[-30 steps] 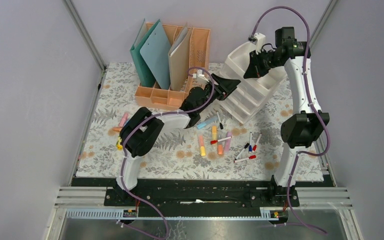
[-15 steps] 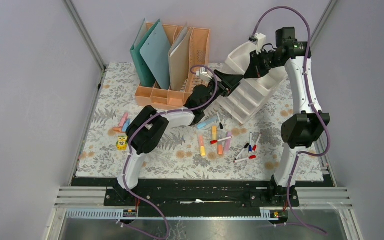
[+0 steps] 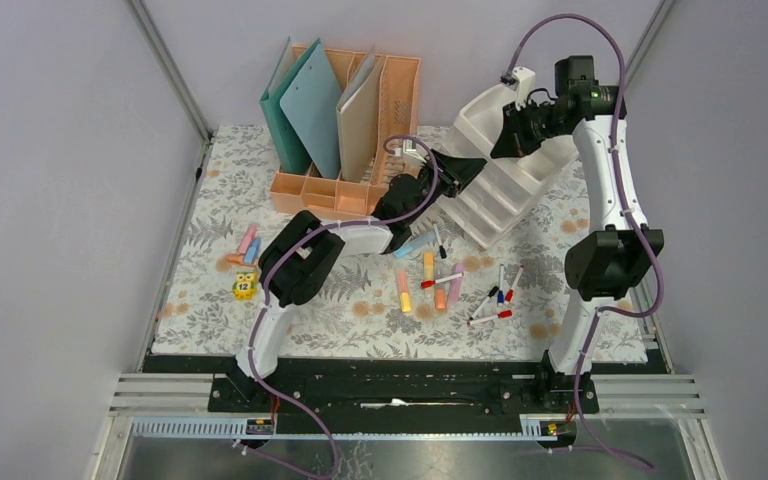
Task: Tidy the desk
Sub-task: Open the drawer in the storage box, then place the storage box at the center of the board.
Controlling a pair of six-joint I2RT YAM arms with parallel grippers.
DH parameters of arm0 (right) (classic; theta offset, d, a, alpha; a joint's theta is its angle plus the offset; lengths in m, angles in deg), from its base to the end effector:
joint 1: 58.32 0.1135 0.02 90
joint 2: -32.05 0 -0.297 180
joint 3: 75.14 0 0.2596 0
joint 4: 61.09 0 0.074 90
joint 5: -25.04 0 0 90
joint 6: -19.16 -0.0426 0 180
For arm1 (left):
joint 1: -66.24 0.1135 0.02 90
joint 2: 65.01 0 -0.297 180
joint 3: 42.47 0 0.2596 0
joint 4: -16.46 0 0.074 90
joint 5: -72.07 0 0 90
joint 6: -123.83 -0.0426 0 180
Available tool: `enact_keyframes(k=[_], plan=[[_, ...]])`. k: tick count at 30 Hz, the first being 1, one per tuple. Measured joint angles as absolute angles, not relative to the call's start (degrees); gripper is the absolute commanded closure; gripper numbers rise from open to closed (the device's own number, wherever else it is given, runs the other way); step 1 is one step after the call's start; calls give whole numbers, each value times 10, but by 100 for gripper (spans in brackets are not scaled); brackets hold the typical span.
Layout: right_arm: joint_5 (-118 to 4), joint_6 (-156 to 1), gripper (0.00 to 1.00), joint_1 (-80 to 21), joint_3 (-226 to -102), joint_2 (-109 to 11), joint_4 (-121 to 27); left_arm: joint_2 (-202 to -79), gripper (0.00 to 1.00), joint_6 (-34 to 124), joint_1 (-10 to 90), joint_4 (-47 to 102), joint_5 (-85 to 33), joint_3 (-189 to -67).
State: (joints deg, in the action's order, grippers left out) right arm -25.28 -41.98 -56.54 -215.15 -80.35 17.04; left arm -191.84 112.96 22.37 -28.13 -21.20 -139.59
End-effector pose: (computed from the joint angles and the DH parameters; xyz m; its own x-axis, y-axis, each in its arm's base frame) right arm 0.4301 0.0406 0.4260 -0.4683 -0.3862 -0.7947 -0.7487 0.6511 0.1247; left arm 0.3848 -0.3733 0.2525 -0.6836 -0.7029 -0.1966 0.3198 -0.0462 -0.9464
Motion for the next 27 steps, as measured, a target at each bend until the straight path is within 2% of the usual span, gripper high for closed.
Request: enact_keyframes(k=[7, 18, 21, 27], plan=[[-289, -419, 100, -565, -2133, -798, 154, -1911, 77, 1127, 227, -323, -212, -1354], [-361, -406, 100, -565, -2091, -792, 95, -1877, 75, 1128, 241, -351, -226, -1274], [-371, -400, 100, -565, -2085, -792, 85, -1877, 71, 1130, 247, -359, -231, -1265], [-375, -381, 100, -565, -2057, -793, 60, -1877, 51, 1137, 256, -379, -251, -1256]])
